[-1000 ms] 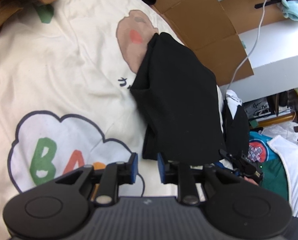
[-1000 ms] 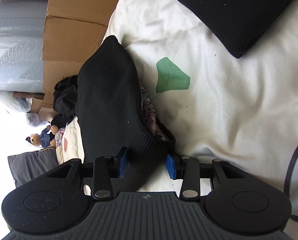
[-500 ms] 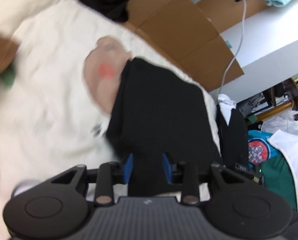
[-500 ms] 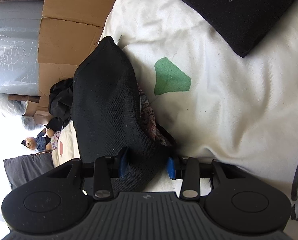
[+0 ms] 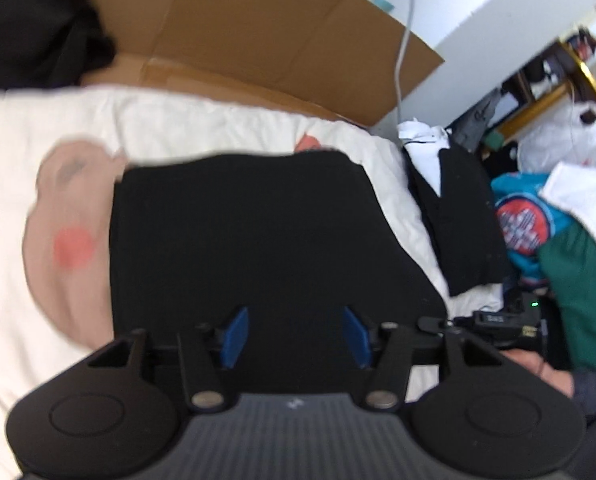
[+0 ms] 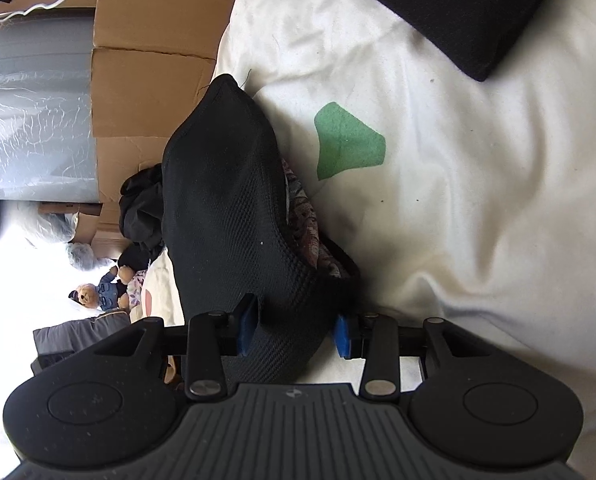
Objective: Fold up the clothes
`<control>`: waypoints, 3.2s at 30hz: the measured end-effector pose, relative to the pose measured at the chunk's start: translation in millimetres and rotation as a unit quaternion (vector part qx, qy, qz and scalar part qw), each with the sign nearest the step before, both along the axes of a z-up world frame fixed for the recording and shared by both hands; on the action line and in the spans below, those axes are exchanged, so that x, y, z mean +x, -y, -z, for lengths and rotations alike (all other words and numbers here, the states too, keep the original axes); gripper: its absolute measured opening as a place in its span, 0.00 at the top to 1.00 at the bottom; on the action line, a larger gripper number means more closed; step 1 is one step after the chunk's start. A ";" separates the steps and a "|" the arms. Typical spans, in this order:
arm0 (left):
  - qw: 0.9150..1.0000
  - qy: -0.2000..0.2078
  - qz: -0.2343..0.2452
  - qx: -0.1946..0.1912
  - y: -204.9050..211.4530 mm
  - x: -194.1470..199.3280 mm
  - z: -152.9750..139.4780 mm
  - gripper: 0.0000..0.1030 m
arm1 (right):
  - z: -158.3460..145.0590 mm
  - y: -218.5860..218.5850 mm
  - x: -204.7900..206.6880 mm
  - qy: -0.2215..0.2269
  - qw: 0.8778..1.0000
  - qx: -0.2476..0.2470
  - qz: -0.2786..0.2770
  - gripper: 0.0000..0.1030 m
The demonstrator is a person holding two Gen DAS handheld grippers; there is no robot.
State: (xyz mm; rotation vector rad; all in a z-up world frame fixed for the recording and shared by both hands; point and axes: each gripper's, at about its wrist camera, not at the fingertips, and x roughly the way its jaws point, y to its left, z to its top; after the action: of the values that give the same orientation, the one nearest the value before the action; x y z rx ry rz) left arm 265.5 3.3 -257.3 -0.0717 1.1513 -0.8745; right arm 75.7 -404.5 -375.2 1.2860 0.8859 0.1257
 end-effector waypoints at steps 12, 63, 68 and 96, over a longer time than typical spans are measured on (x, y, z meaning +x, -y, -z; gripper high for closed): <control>0.999 0.018 0.020 0.038 32.9 24.2 -8.3 0.44 | -1.2 -2.6 1.6 0.012 1.000 0.002 0.017 0.59; 0.960 0.088 0.231 0.130 190.3 88.2 19.9 0.29 | -25.7 0.6 6.2 0.054 0.994 -0.046 -0.078 0.84; 0.948 0.047 0.272 0.157 198.6 97.0 40.9 0.28 | -25.5 0.4 7.3 0.054 0.994 -0.047 -0.084 0.84; 0.939 0.041 0.327 0.099 186.2 88.2 67.0 0.68 | -46.4 -7.7 16.7 0.083 0.985 -0.084 -0.127 0.88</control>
State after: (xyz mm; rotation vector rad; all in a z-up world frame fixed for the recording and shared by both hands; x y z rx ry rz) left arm 353.7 -182.9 -324.3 0.5378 1.1930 -1.3231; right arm 92.3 -396.8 -328.8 0.9871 0.8929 0.3477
